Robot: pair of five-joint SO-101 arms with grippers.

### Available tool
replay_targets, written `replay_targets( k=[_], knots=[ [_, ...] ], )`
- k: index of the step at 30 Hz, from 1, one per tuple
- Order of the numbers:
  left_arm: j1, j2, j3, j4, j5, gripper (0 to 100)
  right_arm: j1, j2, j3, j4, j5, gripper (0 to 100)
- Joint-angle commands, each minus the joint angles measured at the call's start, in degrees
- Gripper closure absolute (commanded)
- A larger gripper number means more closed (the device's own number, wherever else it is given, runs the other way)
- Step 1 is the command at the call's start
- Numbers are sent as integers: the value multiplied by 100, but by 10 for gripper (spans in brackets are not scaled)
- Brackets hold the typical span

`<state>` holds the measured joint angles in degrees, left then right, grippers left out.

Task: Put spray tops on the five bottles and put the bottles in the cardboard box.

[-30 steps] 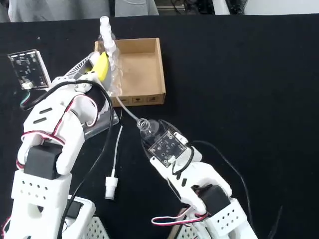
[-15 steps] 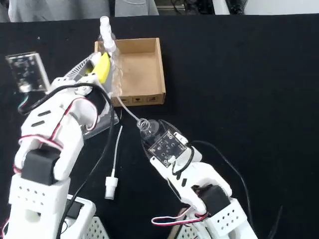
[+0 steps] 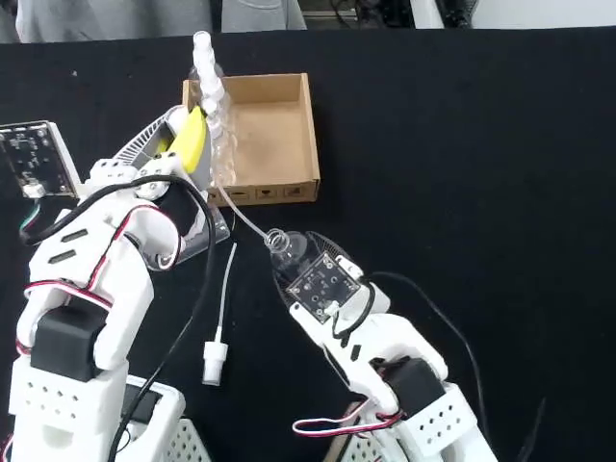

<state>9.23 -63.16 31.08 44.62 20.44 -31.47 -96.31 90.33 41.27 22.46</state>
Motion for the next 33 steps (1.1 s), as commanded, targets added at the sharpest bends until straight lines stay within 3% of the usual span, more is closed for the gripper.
replay_targets(
  k=[1,6,18,33],
  knots=[
    [75,-105,75,-290,-62,970,-62,-180,-48,-35,35,942],
    [84,-105,497,-738,-62,970,-62,-180,-48,-35,35,942],
    [505,-114,725,-738,-123,970,-62,-180,-48,-35,35,942],
    [523,-114,892,-730,-264,970,-53,-180,-48,-35,35,942]
  ],
)
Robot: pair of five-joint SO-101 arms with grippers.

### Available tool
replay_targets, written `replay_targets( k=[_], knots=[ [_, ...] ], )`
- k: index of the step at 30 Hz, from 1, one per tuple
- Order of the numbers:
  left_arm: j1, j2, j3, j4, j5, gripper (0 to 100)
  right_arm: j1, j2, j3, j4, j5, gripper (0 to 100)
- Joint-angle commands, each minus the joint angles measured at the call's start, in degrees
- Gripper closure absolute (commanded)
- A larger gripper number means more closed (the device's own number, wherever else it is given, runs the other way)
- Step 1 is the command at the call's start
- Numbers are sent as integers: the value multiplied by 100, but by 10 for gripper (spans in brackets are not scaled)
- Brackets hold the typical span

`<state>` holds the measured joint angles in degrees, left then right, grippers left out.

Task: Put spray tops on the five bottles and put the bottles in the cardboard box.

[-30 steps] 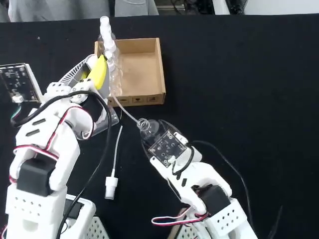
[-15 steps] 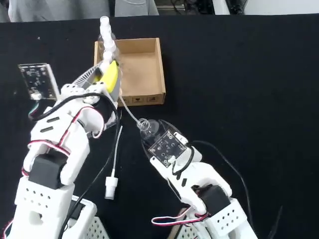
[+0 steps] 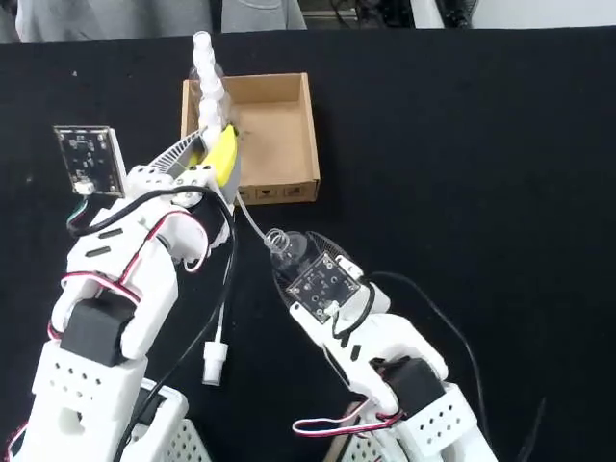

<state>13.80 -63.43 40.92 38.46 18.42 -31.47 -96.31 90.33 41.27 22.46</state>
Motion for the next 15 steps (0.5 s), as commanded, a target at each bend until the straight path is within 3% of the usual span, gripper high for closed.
replay_targets(
  k=[1,15],
  knots=[
    [66,-88,-75,-114,-62,970,-53,-180,-57,-35,35,942],
    [356,-97,268,-167,-105,970,-53,-180,-84,-35,35,942]
  ],
)
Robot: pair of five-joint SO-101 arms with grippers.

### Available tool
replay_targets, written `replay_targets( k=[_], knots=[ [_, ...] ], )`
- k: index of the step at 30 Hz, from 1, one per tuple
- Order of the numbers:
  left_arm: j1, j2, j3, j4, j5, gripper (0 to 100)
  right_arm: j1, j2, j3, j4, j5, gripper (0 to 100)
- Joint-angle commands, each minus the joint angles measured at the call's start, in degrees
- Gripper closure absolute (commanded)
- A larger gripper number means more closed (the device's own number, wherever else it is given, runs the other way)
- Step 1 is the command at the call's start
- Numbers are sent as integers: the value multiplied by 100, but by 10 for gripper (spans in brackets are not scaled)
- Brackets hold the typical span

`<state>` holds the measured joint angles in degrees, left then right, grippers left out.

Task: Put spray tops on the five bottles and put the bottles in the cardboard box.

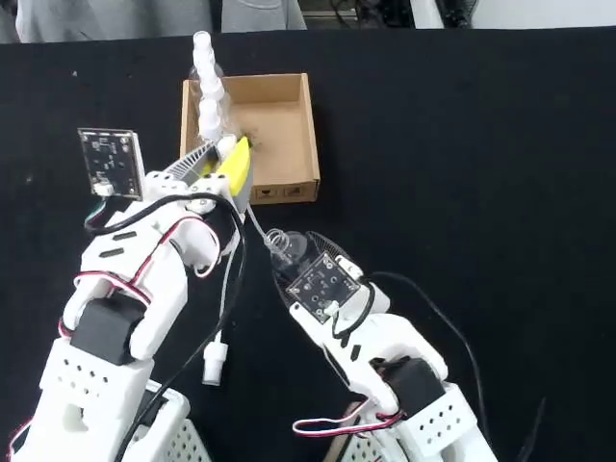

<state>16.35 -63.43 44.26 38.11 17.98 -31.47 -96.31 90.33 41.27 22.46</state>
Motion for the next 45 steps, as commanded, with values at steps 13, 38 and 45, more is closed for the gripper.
replay_targets(
  k=[13,38,45],
  knots=[
    [119,-79,84,-185,-62,970,-53,-180,-48,-255,-404,942],
    [831,-79,690,-519,-413,971,-44,-180,-101,-273,-923,941],
    [866,-132,831,-466,-413,971,-44,-180,-136,-273,-932,940]
  ],
)
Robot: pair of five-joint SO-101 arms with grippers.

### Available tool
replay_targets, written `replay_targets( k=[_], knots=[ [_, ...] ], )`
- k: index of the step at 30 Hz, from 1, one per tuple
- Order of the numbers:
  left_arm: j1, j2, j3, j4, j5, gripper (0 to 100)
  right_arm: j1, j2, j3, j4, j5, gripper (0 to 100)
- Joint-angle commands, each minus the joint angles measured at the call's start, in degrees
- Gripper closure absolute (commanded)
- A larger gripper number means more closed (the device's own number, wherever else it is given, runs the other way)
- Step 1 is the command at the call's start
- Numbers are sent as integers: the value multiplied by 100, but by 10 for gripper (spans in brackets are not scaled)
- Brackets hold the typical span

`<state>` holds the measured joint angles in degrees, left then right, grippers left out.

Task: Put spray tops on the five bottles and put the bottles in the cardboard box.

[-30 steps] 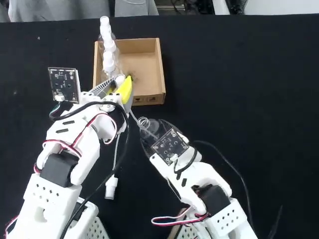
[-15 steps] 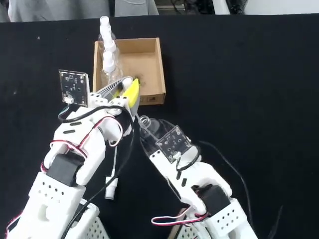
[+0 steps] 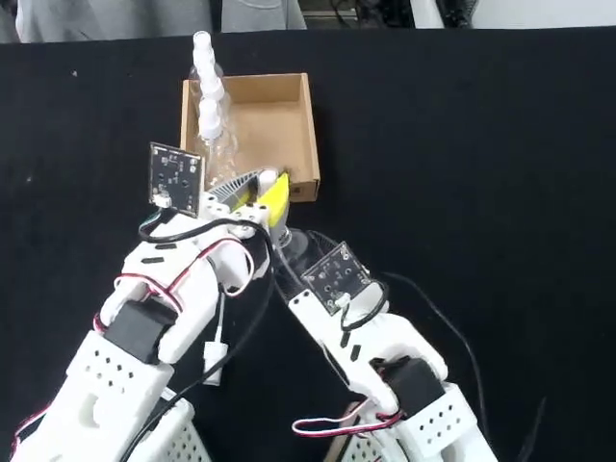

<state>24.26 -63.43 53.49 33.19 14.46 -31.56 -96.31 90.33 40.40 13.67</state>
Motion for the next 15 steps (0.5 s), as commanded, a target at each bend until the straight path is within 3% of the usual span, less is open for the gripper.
replay_targets(
  k=[1,15],
  knots=[
    [84,-141,-48,35,-62,971,-35,-180,-145,-185,-53,940],
    [84,-141,382,9,-114,971,-35,-180,-110,-185,-18,941]
  ],
)
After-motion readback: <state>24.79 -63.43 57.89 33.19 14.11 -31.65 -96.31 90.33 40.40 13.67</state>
